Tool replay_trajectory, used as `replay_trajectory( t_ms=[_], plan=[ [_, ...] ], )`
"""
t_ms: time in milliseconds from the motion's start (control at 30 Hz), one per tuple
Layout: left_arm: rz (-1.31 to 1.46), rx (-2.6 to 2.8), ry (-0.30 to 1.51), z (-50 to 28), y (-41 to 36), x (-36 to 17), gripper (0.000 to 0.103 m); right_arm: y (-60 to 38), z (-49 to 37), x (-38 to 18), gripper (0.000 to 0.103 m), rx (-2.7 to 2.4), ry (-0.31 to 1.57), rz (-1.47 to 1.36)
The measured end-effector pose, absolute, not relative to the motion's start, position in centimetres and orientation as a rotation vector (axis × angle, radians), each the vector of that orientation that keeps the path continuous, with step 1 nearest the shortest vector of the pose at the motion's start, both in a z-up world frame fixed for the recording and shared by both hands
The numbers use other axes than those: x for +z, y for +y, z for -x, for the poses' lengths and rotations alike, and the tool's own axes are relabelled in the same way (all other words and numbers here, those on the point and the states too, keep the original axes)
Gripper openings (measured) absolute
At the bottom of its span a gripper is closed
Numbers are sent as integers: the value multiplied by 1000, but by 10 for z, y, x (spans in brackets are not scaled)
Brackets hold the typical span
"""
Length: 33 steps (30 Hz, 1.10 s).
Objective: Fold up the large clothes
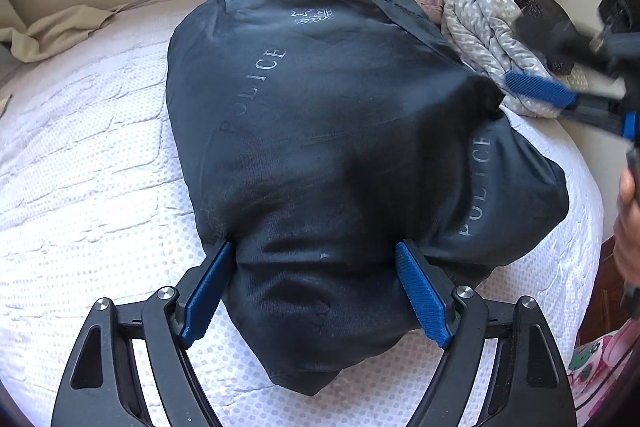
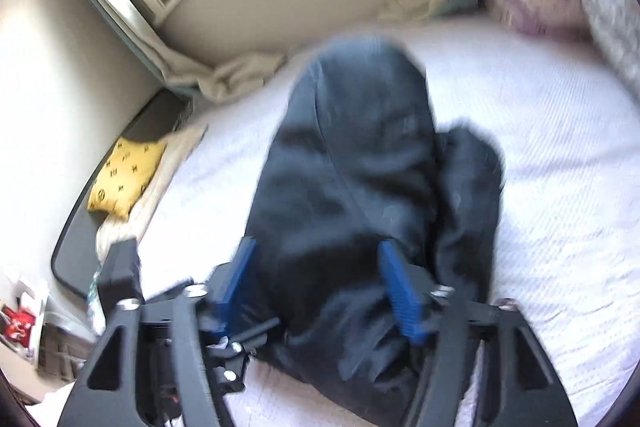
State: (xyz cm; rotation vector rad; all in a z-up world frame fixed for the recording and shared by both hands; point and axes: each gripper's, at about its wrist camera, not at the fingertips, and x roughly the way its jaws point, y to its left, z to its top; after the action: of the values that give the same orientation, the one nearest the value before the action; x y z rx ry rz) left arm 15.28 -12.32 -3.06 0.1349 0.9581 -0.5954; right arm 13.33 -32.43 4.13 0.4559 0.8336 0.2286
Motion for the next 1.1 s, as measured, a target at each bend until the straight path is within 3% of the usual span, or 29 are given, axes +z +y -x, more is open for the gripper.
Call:
replay_trajectory(
  t_ms=[33,467,800,933,1000,1100],
  plan=[
    [-131,-595,960,-153,-123,-30,85,-326,-132,49,90,178,809,-411],
    [-134,-576,959,-151,-122,-21,87,-339,-157,4,92,53,1006,-329],
    [-218,-540,905,-155,-108,15,90,-371,-175,-51,101,138,1117,-522],
    [51,-591,993,-190,-66,12,94,-385,-179,-69,102,191,1138,-628],
    [247,-669,1073,-209,-47,-2,101,-392,-179,-79,102,225,1146,-694],
    [491,-729,1171,-230,-30,-33,102,-399,-179,-93,102,267,1148,-782]
  ],
)
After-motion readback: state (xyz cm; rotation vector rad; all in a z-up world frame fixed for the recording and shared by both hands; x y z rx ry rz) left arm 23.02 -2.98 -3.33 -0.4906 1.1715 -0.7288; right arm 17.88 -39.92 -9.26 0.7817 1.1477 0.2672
